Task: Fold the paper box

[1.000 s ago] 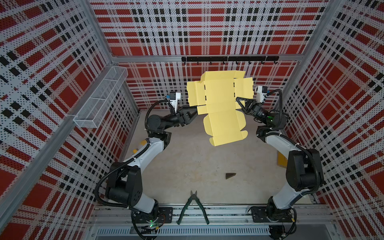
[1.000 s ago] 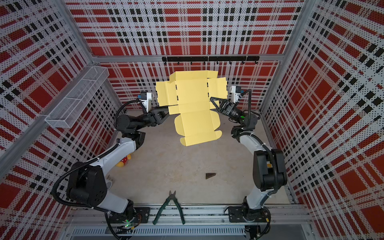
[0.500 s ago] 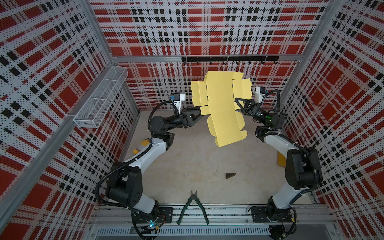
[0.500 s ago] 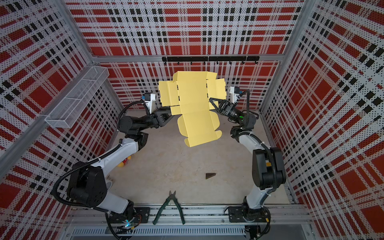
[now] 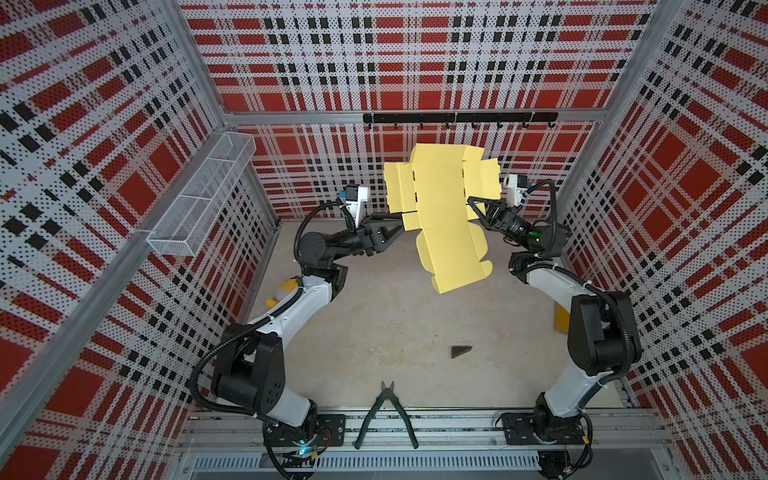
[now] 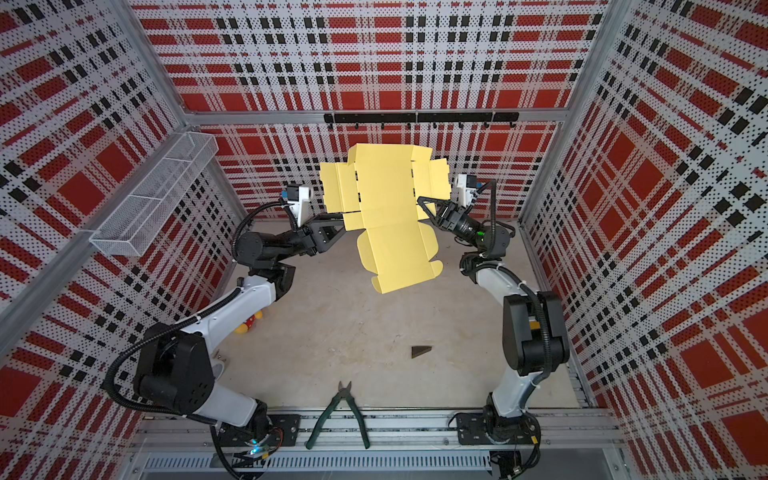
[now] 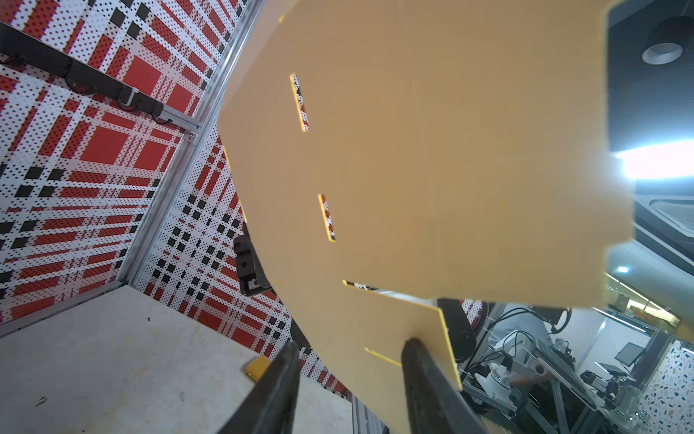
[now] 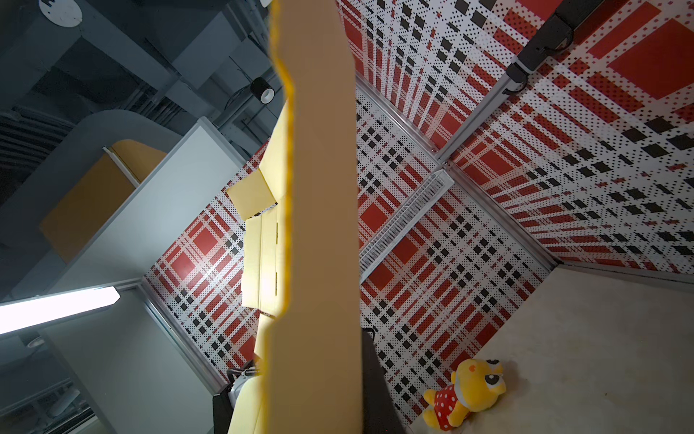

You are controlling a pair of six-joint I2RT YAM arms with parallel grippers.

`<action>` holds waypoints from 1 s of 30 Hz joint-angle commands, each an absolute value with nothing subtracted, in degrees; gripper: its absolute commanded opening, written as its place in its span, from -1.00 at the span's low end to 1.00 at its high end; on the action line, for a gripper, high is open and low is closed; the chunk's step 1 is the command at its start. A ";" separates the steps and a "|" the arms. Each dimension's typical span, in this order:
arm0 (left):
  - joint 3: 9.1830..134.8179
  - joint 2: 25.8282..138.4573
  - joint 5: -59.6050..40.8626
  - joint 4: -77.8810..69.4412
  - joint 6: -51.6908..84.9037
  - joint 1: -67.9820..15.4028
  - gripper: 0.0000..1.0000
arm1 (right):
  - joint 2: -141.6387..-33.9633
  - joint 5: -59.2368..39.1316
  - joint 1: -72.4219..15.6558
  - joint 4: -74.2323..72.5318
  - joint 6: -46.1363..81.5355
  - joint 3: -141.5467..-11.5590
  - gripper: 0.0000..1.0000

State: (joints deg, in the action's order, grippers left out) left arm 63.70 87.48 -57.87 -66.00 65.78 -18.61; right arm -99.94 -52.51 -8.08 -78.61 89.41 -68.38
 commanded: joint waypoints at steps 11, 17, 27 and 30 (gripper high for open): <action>65.48 86.15 -59.60 -68.72 67.65 -18.44 -0.01 | -100.17 -53.22 -7.21 -81.38 88.71 -68.55 -1.00; 65.66 86.54 -59.59 -68.67 67.74 -18.84 0.03 | -100.26 -53.34 -7.21 -81.30 88.51 -68.29 -1.00; 66.28 87.34 -59.44 -66.29 65.55 -20.83 0.08 | -100.31 -53.42 -8.41 -81.34 86.07 -67.40 -1.00; 66.52 87.61 -59.06 -64.68 64.91 -21.27 0.08 | -100.29 -53.86 -8.95 -81.31 85.59 -67.64 -1.00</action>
